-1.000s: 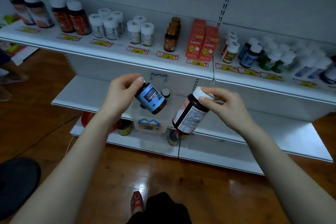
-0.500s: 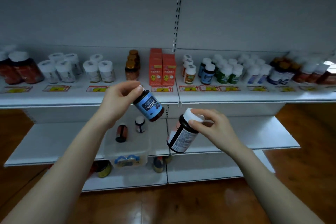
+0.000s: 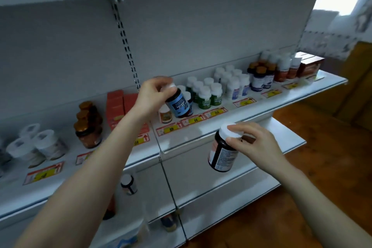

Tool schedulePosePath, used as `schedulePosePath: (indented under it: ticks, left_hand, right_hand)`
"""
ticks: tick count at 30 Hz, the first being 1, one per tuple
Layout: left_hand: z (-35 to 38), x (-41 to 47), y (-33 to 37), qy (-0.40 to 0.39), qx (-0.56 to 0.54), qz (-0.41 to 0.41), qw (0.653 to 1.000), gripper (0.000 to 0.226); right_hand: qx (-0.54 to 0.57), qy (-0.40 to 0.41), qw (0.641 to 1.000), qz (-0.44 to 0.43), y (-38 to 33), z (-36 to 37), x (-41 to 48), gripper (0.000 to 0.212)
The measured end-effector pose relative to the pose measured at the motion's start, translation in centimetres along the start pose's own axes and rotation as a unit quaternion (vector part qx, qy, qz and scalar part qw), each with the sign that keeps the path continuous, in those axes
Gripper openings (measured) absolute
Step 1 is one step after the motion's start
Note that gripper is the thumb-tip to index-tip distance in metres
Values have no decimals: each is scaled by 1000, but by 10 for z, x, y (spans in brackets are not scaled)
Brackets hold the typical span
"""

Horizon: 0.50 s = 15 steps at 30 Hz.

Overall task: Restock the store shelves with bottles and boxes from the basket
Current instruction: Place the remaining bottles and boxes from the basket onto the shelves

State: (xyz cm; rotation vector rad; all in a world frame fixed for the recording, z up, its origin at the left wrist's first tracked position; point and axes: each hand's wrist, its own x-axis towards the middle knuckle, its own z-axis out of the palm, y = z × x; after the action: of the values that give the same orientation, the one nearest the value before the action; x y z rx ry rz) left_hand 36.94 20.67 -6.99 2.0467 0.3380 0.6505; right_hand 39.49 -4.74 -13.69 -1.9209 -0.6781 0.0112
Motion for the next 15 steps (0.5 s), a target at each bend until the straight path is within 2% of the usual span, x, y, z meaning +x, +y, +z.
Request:
schedulePosePath:
  ticks: [6,11,15]
  left_hand:
    - [25,79,-2,104,22,3,994,36]
    - [35,127,-13,126,28,-12,992,37]
    - [41,150,-30,103,78,-16,991,39]
  right_hand:
    - [32,-32,998,-31,18,-19,61,22]
    - [21,-62,997,-52,21,-23,107,24]
    - [11,-51,997,-63,28,-23,126,25]
